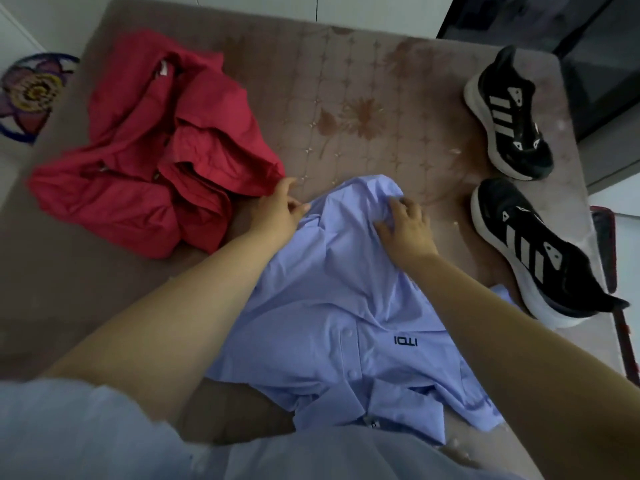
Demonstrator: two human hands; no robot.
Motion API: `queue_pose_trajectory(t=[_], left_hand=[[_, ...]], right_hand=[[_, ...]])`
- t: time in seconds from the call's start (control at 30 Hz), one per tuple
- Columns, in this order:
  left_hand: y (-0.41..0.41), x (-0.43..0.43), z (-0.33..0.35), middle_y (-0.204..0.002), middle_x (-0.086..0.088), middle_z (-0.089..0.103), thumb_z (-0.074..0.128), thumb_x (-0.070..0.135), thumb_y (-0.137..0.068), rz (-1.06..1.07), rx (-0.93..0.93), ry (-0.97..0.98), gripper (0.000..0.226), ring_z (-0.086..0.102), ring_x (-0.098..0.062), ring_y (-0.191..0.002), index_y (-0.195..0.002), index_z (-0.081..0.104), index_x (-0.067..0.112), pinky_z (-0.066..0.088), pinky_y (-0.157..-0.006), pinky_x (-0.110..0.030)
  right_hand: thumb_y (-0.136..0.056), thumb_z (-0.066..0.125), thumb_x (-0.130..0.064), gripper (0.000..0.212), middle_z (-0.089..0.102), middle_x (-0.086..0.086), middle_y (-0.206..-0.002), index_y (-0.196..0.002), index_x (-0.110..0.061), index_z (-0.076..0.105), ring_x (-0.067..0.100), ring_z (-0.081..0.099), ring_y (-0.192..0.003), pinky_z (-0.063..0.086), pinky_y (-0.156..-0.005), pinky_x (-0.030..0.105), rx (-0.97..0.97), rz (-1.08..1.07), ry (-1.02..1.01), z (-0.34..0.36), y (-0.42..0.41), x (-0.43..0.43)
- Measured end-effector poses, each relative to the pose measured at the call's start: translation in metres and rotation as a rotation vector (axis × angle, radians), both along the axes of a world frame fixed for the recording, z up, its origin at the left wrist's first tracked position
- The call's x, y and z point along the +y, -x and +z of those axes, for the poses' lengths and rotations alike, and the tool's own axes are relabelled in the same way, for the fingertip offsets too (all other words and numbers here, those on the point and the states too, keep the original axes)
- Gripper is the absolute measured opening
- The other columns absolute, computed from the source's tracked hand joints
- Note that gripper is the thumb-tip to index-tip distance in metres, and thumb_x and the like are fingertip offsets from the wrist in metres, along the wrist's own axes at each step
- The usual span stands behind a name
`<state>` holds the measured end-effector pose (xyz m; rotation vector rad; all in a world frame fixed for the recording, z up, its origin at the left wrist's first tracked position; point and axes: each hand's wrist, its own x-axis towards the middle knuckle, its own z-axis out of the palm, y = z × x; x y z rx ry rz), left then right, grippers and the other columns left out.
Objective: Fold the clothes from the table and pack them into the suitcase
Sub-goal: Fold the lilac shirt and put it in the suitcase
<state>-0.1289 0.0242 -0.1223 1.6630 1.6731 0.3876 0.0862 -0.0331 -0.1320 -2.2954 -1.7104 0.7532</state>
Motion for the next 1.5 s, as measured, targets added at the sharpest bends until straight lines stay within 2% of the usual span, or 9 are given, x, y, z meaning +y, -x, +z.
queue_pose_trajectory(t=[0.17,0.37,0.57,0.67,0.83,1.0,1.2,1.37,1.5], left_hand=[[-0.01,0.001,0.004,-0.112,-0.004,0.065,0.062,0.03,-0.089,-0.056,0.114,0.073,0.04,0.056,-0.023,-0.109,-0.127,0.053,0.019,0.032,-0.079,-0.022],[-0.01,-0.007,-0.001,-0.111,-0.005,0.057,0.065,0.027,-0.085,-0.139,0.286,-0.044,0.014,0.047,-0.031,-0.105,-0.098,0.069,0.022,0.032,-0.085,-0.029],[0.004,-0.005,0.017,-0.077,-0.005,0.054,0.051,0.012,-0.095,-0.017,-0.137,0.05,0.005,0.044,-0.016,-0.07,-0.092,0.047,0.014,0.034,-0.051,-0.017],[0.029,0.0,0.041,-0.073,0.007,0.056,0.051,0.003,-0.094,0.045,-0.324,0.033,0.017,0.049,0.0,-0.063,-0.085,0.049,0.018,0.036,-0.059,-0.006],[0.065,0.012,0.086,-0.065,0.022,0.066,0.058,-0.012,-0.082,0.059,-0.457,-0.088,0.036,0.057,0.01,-0.064,-0.087,0.051,0.023,0.044,-0.069,-0.008],[0.07,0.022,0.117,-0.076,0.014,0.063,0.065,-0.013,-0.077,-0.046,-0.399,-0.306,0.05,0.058,0.008,-0.072,-0.092,0.054,0.034,0.045,-0.075,-0.01],[0.072,0.021,0.119,-0.088,0.011,0.067,0.077,0.001,-0.071,-0.557,0.143,-0.128,0.051,0.058,-0.001,-0.084,-0.085,0.062,0.048,0.048,-0.088,-0.032],[0.08,0.025,0.109,-0.076,0.019,0.069,0.068,0.079,-0.048,-0.559,0.059,0.1,0.044,0.062,0.001,-0.072,-0.075,0.07,0.044,0.046,-0.069,-0.009],[0.073,0.037,0.11,-0.064,0.02,0.064,0.071,0.071,-0.056,-0.479,-0.043,0.193,0.041,0.054,0.008,-0.062,-0.071,0.065,0.034,0.041,-0.059,-0.005]], right_hand=[[-0.093,0.054,-0.015,0.052,0.04,0.009,-0.144,-0.143,-0.02,0.038,0.029,0.036,-0.13,0.029,-0.107,0.035,0.214,0.174,-0.08,0.0,0.004,-0.005],[-0.092,0.056,-0.021,0.047,0.049,0.004,-0.12,-0.135,-0.011,0.04,0.022,0.055,-0.097,0.046,-0.087,0.04,0.398,-0.353,-0.109,0.014,-0.005,-0.01],[-0.081,0.072,-0.007,0.009,0.059,0.003,-0.07,-0.082,-0.003,0.063,0.009,0.057,-0.062,0.046,-0.056,0.018,0.765,-0.281,0.053,0.041,-0.017,-0.016],[-0.086,0.066,-0.017,0.01,0.069,0.007,-0.083,-0.084,-0.007,0.068,0.017,0.065,-0.079,0.051,-0.079,0.029,1.031,-0.201,0.02,0.066,-0.038,-0.008],[-0.049,0.087,-0.039,0.038,0.067,0.0,-0.07,-0.071,-0.018,0.064,0.01,0.063,-0.065,0.052,-0.061,0.021,1.288,-0.112,-0.146,0.117,-0.073,-0.001],[-0.054,0.08,-0.04,0.024,0.066,-0.012,-0.068,-0.067,-0.026,0.065,0.004,0.059,-0.065,0.048,-0.062,0.018,1.061,-0.095,-0.43,0.15,-0.098,-0.005],[-0.062,0.082,-0.042,0.03,0.068,0.014,-0.086,-0.082,-0.02,0.073,0.011,0.052,-0.074,0.04,-0.07,0.028,0.152,0.233,0.081,0.154,-0.11,-0.01],[-0.076,0.078,-0.021,0.013,0.068,-0.002,-0.084,-0.077,-0.029,0.068,-0.009,0.055,-0.066,0.039,-0.061,0.003,0.128,0.312,0.224,0.138,-0.114,-0.008],[-0.078,0.075,-0.019,0.012,0.067,0.014,-0.089,-0.089,-0.013,0.073,0.019,0.059,-0.08,0.041,-0.074,0.027,0.03,0.36,0.258,0.133,-0.121,0.014]])
